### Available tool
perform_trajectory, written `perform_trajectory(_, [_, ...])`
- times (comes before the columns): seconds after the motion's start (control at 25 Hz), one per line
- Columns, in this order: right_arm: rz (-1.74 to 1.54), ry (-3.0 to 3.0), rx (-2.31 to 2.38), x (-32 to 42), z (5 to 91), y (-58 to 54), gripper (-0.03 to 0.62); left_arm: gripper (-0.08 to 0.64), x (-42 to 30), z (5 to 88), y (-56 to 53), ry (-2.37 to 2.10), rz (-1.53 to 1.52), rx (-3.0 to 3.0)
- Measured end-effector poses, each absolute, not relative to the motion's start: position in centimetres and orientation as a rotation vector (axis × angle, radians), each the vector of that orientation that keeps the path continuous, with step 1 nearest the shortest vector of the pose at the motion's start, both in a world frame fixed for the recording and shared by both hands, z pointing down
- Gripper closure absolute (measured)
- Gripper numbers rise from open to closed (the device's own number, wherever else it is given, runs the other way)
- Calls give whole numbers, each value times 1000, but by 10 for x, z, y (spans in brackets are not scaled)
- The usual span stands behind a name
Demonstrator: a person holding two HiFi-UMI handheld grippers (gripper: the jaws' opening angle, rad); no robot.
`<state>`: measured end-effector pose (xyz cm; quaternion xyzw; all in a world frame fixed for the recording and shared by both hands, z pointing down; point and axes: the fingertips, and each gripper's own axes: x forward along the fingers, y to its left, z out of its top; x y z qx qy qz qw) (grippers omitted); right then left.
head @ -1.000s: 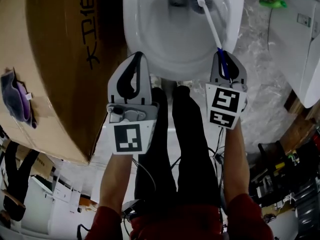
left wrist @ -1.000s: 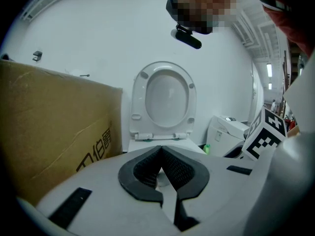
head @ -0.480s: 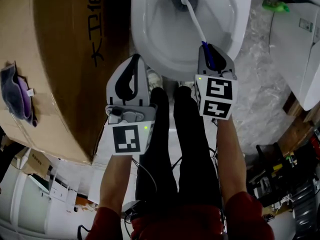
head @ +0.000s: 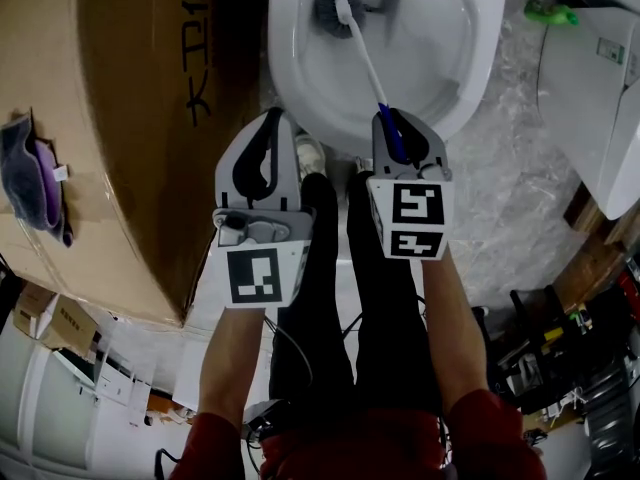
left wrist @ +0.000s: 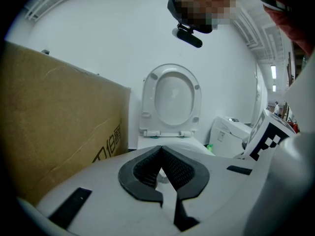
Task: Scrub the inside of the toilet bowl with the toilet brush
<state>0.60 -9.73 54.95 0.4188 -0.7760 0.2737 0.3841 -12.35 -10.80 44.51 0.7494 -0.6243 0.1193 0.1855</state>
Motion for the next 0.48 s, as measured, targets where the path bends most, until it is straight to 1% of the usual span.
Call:
perform_trajectory(0.2, [704,-1958,1008,6,549,-66,531,548,-122,443,-104,-1753,333,2115])
perform_trajectory(0.48, [700,-1905,953,32,548,-29,531,548,-115,443,-100,-1742,330,2130])
